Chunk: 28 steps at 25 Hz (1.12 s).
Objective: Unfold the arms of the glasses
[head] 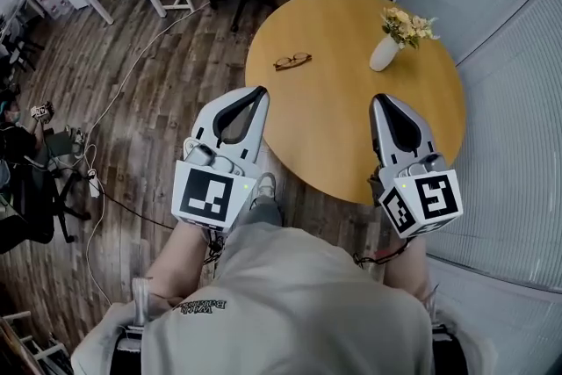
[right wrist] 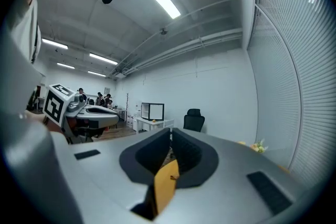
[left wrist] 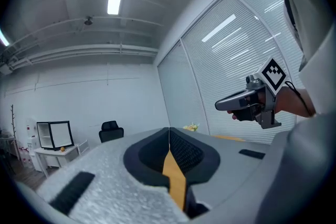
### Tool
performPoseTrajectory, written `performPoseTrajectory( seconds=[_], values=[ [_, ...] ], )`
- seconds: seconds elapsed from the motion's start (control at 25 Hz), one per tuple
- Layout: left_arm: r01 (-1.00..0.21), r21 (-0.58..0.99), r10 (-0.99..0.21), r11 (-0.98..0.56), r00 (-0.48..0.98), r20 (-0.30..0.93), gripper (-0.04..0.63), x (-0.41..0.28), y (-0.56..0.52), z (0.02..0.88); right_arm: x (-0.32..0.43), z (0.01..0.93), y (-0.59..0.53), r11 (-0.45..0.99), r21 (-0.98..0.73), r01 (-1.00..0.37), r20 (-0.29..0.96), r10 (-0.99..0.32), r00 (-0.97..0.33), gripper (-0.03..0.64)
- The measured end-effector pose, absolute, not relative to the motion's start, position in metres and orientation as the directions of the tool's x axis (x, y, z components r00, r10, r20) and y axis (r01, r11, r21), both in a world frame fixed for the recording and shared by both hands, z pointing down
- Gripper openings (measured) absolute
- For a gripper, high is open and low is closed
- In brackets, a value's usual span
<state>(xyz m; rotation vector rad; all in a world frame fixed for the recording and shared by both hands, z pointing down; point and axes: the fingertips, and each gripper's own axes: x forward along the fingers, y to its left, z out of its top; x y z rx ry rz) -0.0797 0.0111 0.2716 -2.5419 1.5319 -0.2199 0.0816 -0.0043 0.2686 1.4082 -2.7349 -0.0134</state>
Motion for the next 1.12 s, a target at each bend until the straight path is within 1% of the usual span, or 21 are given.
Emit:
performPoseTrajectory(
  seconds=[0.32, 0.6, 0.76, 1.12],
  values=[
    [-0.797, -0.262, -0.834, -0.545, 0.547, 0.072, 0.021, -0.106, -0.069, 0.278, 0.056, 0.266, -0.068, 0.515, 0.04, -0.856, 0.077, -0.856, -0.511, 0.034],
    [-0.754, -0.233, -0.785, -0.614, 0.615, 0.079, 0.021, -0.112, -0.12, 0.277, 0.039, 0.268, -0.114, 0.456, 0.04, -0.889, 0.104, -0.887, -0.45, 0.034],
    [-0.749, -0.232, -0.781, -0.621, 0.616, 0.102, 0.021, -0.117, -0.147, 0.291, 0.035, 0.276, -0.137, 0.447, 0.035, -0.894, 0.124, -0.889, -0.44, 0.034],
    [-0.772, -0.194, -0.796, -0.606, 0.588, 0.144, 0.023, -0.113, -0.174, 0.304, 0.041, 0.288, -0.179, 0.48, 0.008, -0.877, 0.154, -0.867, -0.473, 0.034]
  ],
)
